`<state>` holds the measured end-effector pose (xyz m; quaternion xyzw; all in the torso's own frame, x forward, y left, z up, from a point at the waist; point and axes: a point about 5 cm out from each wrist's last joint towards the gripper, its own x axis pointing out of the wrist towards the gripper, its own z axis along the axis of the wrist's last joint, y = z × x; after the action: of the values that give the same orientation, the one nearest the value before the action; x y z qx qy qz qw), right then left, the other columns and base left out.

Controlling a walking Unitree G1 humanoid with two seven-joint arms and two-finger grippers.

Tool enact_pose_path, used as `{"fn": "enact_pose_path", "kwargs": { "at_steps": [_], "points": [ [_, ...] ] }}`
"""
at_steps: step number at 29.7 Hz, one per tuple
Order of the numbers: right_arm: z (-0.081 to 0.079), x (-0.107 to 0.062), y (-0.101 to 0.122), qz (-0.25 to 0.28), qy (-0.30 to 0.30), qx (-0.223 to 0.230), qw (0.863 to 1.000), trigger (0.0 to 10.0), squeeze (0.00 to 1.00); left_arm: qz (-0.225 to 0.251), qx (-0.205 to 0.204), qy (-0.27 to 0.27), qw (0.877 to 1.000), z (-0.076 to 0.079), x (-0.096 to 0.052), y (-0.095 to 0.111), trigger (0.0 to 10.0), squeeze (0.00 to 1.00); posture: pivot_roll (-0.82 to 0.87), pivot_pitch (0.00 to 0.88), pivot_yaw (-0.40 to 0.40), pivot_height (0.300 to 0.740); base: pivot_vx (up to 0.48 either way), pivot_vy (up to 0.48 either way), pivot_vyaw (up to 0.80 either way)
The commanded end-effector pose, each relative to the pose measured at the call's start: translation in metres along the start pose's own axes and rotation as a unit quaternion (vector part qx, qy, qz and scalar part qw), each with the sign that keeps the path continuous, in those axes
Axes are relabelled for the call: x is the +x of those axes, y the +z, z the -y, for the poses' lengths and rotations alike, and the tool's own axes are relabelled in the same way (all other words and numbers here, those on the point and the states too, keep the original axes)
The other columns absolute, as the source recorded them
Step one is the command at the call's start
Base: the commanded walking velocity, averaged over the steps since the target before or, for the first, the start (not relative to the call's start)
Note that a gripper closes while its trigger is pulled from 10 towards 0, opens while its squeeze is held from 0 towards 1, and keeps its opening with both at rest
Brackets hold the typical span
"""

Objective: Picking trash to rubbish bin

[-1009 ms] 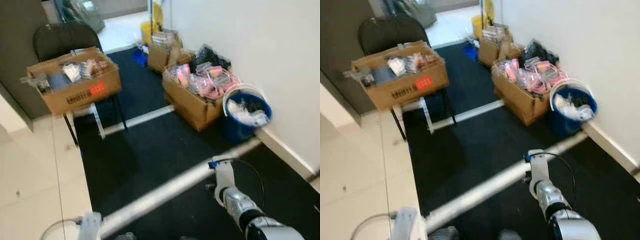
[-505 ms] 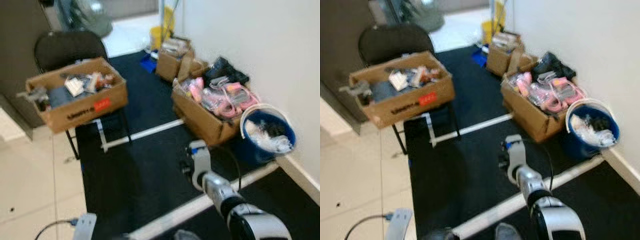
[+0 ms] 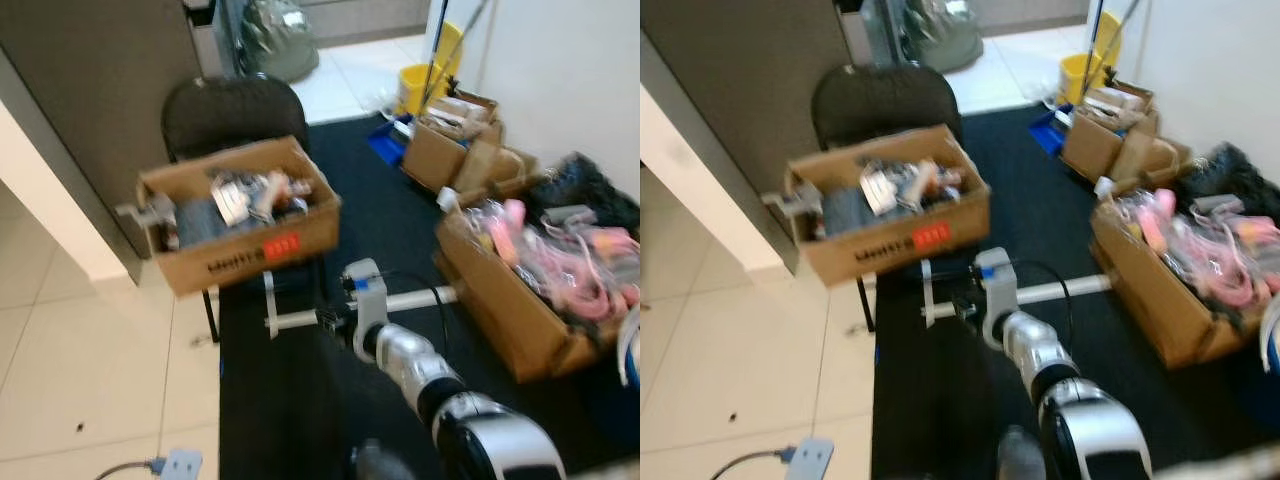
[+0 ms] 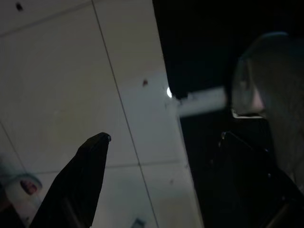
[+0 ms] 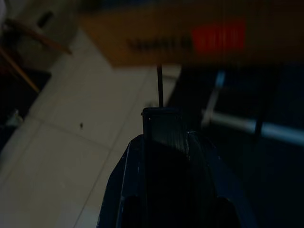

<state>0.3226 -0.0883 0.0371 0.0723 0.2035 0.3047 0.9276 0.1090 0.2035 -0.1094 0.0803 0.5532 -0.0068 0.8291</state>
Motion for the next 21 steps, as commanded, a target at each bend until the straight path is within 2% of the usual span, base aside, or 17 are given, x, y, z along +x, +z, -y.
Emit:
{"fn": "enact_pose_path", "kwargs": {
  "at_steps": [1, 2, 12, 21],
  "points": [
    [-0.008, 0.004, 0.005, 0.018, 0.023, 0.008, 1.000, 10.0, 0.00, -0.013, 0.005, -0.007, 1.000, 0.003, -0.001, -0.009, 10.0, 0.00, 0.00, 0.054, 0.030, 0.740, 0.480, 0.000, 0.00],
    [-0.015, 0.008, 0.013, 0.033, 0.049, 0.009, 0.998, 10.0, 0.00, -0.014, 0.004, -0.008, 1.000, 0.004, -0.001, -0.009, 10.0, 0.00, 0.00, 0.056, 0.030, 0.740, 0.480, 0.000, 0.00],
    [-0.028, 0.016, 0.035, 0.078, 0.088, 0.022, 0.993, 10.0, 0.00, -0.017, 0.000, -0.009, 1.000, 0.007, -0.002, -0.012, 10.0, 0.00, 0.01, 0.065, 0.023, 0.740, 0.480, 0.000, 0.00],
    [-0.044, 0.024, 0.047, 0.096, 0.106, -0.003, 0.990, 10.0, 0.00, -0.020, -0.006, 0.000, 1.000, 0.006, -0.002, -0.016, 10.0, 0.00, 0.01, 0.072, 0.024, 0.740, 0.465, 0.000, 0.00]
  ]
}}
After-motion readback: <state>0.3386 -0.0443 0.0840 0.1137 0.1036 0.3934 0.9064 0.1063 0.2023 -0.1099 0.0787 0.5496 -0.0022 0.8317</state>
